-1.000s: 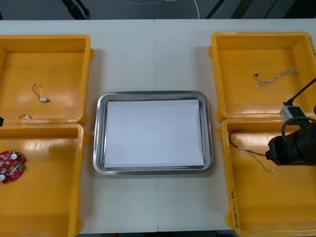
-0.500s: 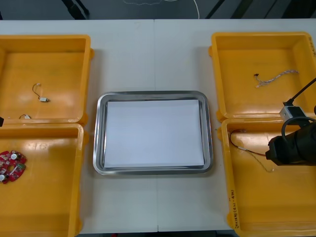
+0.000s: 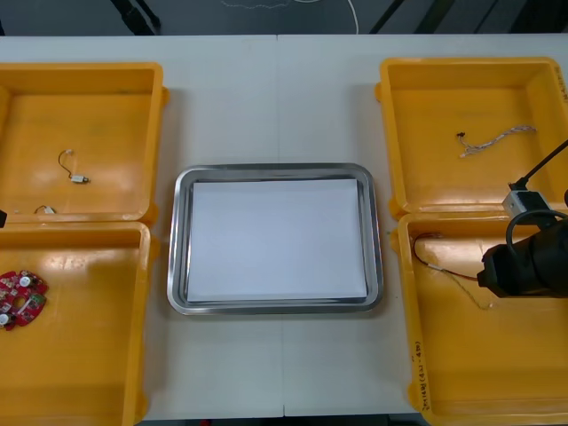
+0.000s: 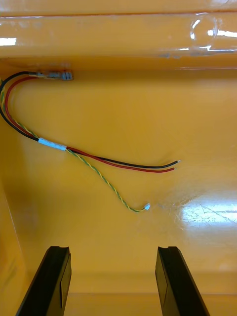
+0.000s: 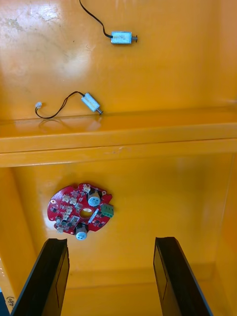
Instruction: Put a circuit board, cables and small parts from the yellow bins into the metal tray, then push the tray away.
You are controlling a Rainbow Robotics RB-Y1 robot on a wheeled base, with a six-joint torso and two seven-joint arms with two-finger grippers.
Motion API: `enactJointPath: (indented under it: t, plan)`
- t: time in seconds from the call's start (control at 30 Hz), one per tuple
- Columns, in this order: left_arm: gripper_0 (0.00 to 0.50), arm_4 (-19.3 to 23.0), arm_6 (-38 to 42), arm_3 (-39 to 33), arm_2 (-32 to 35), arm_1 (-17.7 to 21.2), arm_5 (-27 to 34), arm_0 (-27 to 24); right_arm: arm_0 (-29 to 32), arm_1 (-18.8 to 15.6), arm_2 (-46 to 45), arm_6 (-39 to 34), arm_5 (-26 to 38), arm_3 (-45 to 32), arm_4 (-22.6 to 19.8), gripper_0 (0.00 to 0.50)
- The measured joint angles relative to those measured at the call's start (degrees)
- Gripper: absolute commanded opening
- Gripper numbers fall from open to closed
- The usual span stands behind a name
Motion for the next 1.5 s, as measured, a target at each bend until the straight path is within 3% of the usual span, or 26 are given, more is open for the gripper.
enactJointPath:
  t: [1.5]
  plan:
    - [0.500,0.0,0.0,0.0,0.0,0.0,0.0,0.0,0.0,0.0,0.0,0.0,0.0,0.0,0.0,0.500]
